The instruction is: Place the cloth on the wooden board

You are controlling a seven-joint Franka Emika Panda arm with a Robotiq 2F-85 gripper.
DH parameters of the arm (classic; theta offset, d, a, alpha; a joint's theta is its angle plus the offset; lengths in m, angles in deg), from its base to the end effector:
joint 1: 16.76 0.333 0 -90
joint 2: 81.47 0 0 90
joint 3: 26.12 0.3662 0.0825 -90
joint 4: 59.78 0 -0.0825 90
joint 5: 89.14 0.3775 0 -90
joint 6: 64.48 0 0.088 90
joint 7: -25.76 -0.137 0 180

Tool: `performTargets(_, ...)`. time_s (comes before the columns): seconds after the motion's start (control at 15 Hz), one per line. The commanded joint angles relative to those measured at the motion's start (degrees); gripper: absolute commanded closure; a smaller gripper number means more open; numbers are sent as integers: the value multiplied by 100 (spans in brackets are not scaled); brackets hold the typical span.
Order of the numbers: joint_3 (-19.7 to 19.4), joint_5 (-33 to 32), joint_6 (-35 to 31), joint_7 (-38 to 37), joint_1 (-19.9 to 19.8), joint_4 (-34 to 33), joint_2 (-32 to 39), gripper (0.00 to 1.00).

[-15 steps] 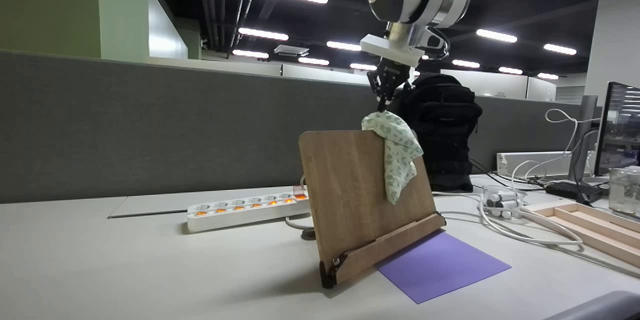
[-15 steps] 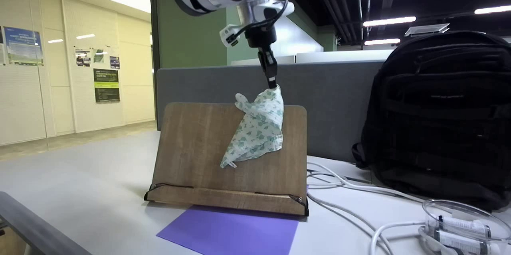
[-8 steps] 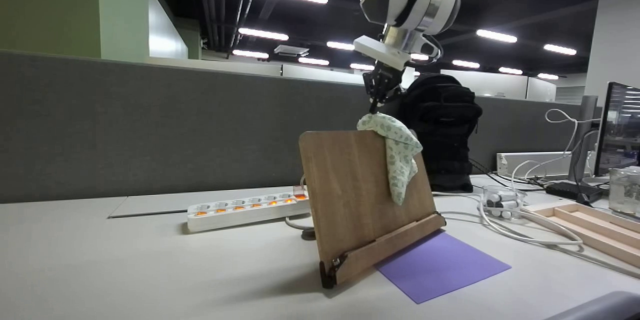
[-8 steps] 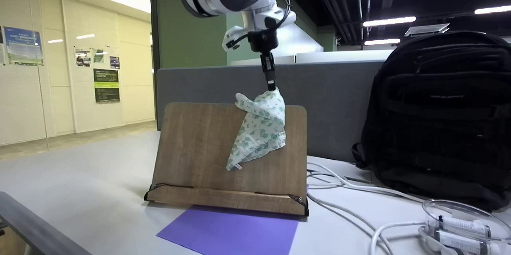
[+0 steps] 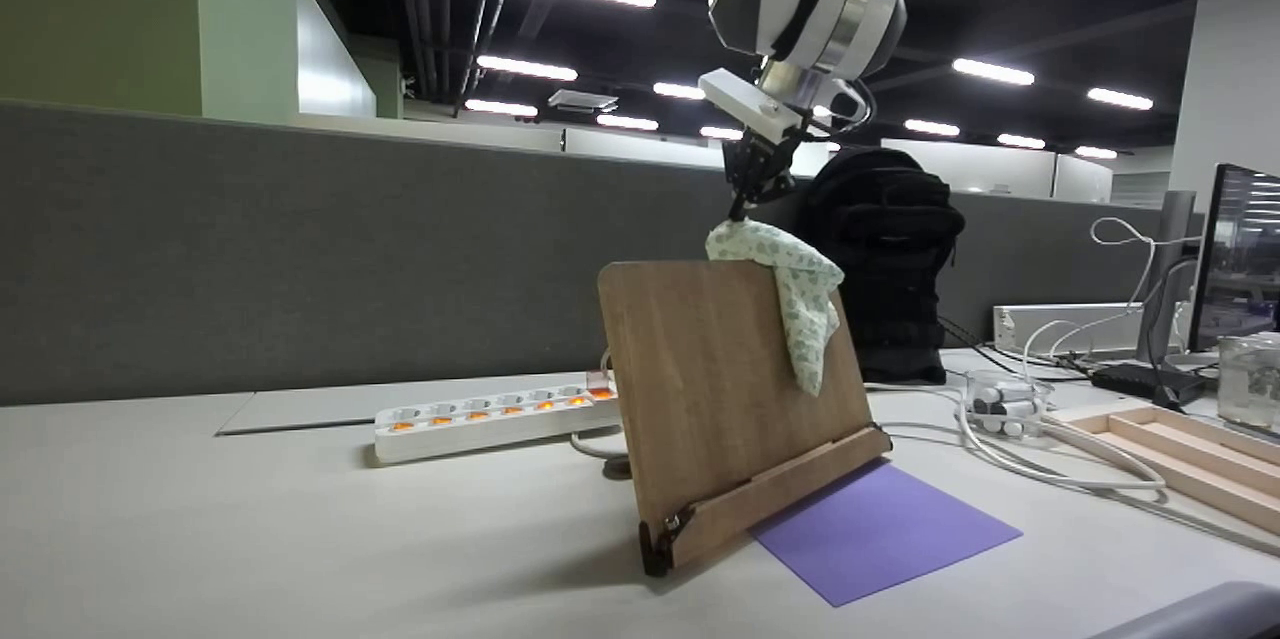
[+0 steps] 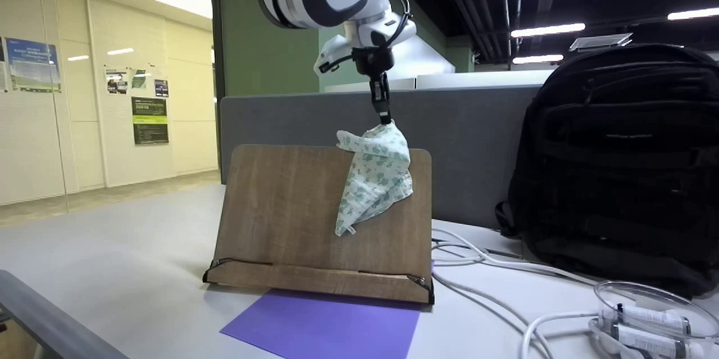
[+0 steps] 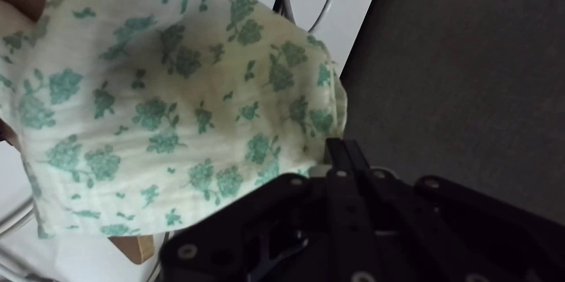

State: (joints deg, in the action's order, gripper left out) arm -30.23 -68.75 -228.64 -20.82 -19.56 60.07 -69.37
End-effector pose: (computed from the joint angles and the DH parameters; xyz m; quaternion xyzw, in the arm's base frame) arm 0.6325 -0.0910 0.4121 -0.7788 0.5575 -0.2286 0.1747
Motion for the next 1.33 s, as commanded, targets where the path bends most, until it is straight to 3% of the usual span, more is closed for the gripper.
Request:
performTargets(0.0,-76,21,139,-371,120,-204,164,100)
performTargets(0.07,-85,2,190,-415,133,-222,199,73)
performTargets(0.13,-102,-30,261,-468,149,-236,227,73)
performTargets(0.8,-107,-301,564,-189,180,-76,128,6)
performTargets(0.93,-132,-498,592,-97,192,35,22,0)
performTargets(1.27,-243,-1122,437,87,224,288,-320,0)
